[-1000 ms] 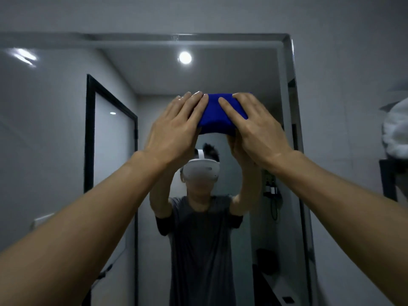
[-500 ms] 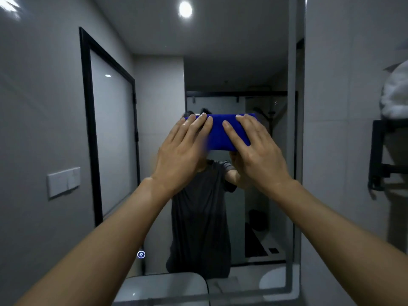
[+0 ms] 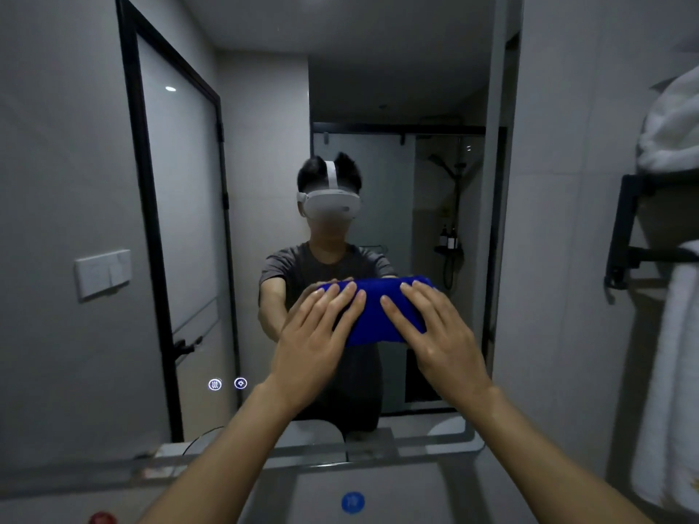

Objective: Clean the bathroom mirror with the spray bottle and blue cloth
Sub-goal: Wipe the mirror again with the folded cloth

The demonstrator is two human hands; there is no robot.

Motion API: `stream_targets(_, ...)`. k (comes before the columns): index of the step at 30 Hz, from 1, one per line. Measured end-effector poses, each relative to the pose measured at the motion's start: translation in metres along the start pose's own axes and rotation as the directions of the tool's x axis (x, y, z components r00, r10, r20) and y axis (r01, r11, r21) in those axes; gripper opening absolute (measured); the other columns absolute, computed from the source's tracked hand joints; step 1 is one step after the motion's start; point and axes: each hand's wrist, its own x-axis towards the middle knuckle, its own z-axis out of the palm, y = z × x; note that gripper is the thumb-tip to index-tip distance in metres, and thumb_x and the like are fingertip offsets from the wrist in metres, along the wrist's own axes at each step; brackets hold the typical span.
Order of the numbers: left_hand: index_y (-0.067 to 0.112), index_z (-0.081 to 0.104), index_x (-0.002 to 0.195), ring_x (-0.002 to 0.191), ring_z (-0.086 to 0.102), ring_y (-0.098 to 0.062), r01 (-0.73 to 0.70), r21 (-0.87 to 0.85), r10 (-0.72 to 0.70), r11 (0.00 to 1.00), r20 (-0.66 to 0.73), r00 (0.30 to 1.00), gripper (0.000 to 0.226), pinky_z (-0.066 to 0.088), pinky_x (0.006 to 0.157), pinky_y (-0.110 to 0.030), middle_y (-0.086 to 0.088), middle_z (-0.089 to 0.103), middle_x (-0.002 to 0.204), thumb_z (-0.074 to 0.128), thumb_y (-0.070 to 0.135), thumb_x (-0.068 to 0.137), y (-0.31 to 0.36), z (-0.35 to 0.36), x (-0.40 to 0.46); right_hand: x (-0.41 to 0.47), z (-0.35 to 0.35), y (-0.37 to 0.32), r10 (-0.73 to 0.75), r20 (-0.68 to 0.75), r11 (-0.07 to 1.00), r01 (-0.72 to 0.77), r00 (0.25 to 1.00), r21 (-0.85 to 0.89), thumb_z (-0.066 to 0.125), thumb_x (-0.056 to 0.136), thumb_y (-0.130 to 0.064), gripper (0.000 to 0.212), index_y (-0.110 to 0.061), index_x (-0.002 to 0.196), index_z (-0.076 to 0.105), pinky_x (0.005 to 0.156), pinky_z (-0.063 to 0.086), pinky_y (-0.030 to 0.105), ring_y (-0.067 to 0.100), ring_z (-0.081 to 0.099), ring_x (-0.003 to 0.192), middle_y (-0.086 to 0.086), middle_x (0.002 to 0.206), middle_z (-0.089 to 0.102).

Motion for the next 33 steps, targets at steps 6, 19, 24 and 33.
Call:
stream_targets(6, 0.006, 0.041, 0.144, 0.136, 0.042, -0.03, 0.035, -0.091, -0.026, 0.995, 0.103, 0.994, 0.067, 0.027, 0.117, -0.044, -0.017, 0.055, 0.144, 0.067, 0.013, 0.082, 0.028, 0.014, -0.048, -0.057, 0.014, -0.03, 0.03, 0.055, 0.998, -0.032, 0.998, 0.048, 0.068, 0.083, -0.005, 0.077, -0.017, 0.152, 0.034, 0.112, 0.039, 0.049, 0.035, 0.041, 0.136, 0.017, 0.146, 0.04)
stream_targets(19, 0.011, 0.046, 0.135, 0.125, 0.045, -0.024, 0.153, -0.202, -0.075, 0.967, 0.349, 0.934, 0.093, 0.032, 0.108, -0.04, -0.011, 0.067, 0.131, 0.094, 0.019, 0.056, 0.062, 0.027, -0.128, -0.119, 0.013, -0.082, 0.042, 0.328, 0.961, -0.128, 0.944, 0.245, 0.093, 0.058, -0.023, 0.099, -0.02, 0.143, 0.042, 0.103, 0.044, 0.043, 0.028, 0.044, 0.127, 0.011, 0.138, 0.045)
stream_targets(24, 0.013, 0.049, 0.129, 0.118, 0.048, -0.022, 0.139, -0.205, -0.051, 0.969, 0.384, 0.922, 0.094, 0.049, 0.1, -0.038, -0.007, 0.071, 0.124, 0.097, 0.021, 0.049, 0.072, 0.032, -0.148, -0.137, 0.017, -0.096, 0.022, 0.413, 0.948, -0.15, 0.91, 0.279, 0.095, 0.054, -0.025, 0.096, -0.023, 0.138, 0.047, 0.093, 0.054, 0.043, 0.028, 0.047, 0.119, 0.01, 0.132, 0.047)
stream_targets(33, 0.024, 0.062, 0.113, 0.097, 0.059, -0.013, 0.104, -0.269, 0.053, 0.957, 0.519, 0.853, 0.084, 0.059, 0.075, -0.027, 0.003, 0.077, 0.102, 0.099, 0.032, 0.038, 0.072, 0.035, -0.159, -0.143, 0.018, -0.113, -0.025, 0.512, 0.913, -0.189, 0.859, 0.361, 0.097, 0.044, -0.033, 0.099, -0.029, 0.132, 0.051, 0.077, 0.06, 0.035, 0.022, 0.053, 0.109, 0.005, 0.124, 0.049)
